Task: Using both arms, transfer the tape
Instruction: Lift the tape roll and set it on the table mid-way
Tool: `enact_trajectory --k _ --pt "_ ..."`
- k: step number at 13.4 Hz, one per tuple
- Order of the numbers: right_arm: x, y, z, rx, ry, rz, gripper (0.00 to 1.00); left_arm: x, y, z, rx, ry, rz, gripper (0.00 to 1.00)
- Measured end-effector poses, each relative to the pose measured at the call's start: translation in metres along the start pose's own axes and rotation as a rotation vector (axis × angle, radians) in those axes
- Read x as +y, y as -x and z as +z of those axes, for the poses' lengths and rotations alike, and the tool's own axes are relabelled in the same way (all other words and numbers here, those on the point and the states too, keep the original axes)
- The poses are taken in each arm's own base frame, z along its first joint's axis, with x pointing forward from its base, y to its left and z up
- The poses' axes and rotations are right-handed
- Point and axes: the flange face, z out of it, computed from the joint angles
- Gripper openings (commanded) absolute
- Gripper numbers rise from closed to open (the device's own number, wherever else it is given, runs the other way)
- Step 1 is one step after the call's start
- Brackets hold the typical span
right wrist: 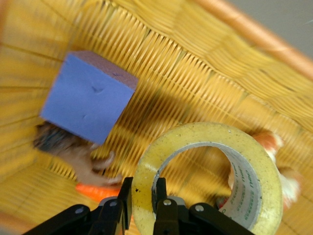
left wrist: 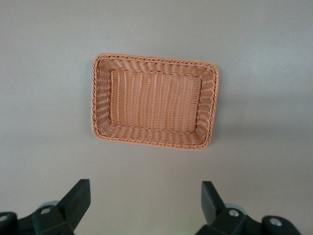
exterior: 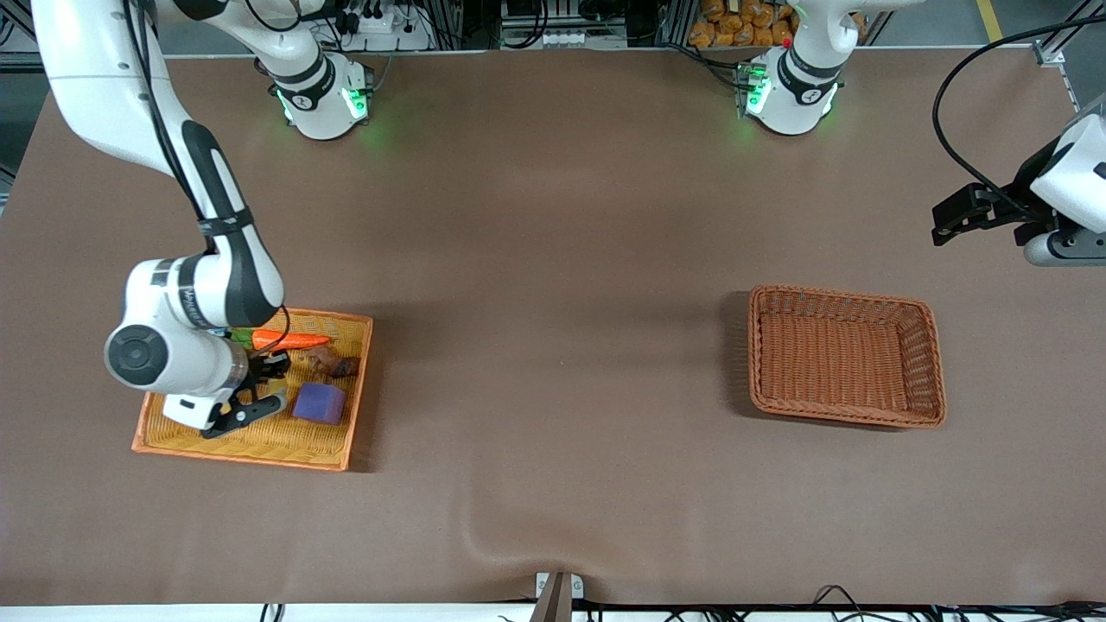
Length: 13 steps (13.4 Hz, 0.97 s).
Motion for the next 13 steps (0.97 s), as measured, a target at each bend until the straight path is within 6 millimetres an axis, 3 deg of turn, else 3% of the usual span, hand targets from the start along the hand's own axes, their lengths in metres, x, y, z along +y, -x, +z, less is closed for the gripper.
enact_trajectory --k 3,5,6,10,13 --pt "-0.025 -0.011 -0.07 0.024 0.014 -0.021 0.0 -0.002 0.0 0.0 0.0 0.0 -0.004 1.0" --pt "-0.065 -0.025 -0.095 0.062 0.023 0.009 0.0 -0.003 0.0 0.0 0.0 0.001 -0.005 1.0" --pt "-0.096 -0.034 -0.101 0.078 0.018 0.046 0.0 -0.002 0.0 -0.001 0.002 0.007 -0.004 1.0" --pt "-0.277 -0.068 -0.115 0.224 -0.091 0.275 0.0 0.002 0.001 -0.007 0.011 0.054 -0.004 1.0" --pt "-0.41 -0.075 -0.094 0.314 -0.178 0.369 0.0 0.003 0.0 -0.005 0.005 0.053 -0.002 1.0"
